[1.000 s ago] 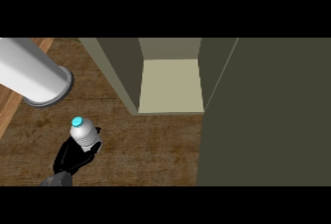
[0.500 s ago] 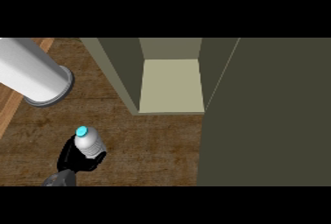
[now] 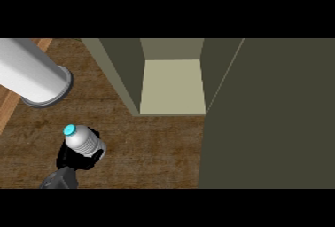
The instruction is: Pick up the bottled water, place it into the cabinet and close the cabinet
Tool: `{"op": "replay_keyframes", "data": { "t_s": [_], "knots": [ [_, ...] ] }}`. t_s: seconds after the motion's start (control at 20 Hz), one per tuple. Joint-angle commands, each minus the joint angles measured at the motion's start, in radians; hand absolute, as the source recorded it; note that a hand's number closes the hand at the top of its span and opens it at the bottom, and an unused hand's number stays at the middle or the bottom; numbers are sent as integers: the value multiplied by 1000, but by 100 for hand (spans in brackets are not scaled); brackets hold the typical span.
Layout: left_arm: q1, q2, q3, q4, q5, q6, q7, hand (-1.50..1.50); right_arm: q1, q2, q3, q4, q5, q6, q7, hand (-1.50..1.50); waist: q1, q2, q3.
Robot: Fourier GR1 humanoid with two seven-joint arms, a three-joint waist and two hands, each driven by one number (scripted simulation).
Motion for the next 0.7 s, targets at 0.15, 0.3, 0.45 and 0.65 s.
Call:
{"op": "replay_keyframes", "data": {
  "t_s": [0.15, 0.3, 0.45, 0.65],
  "knots": [
    [12, -43, 4, -58, 60, -84, 18, 150, 33, 16, 55, 37, 65, -20, -58, -150, 4, -2, -1],
    [62, -46, 4, -185, 114, -83, 113, 150, -12, -23, -26, 49, -5, 17, -40, -150, 15, -5, 1],
    [95, -80, -22, -278, 132, -55, 169, 150, 38, -9, 43, -76, 12, -28, 20, -150, 12, -5, 0],
    [98, -83, -47, -407, 162, 7, 293, 150, -33, -5, 14, 47, -11, -4, -25, -150, 11, -3, 0]
  ]
}}
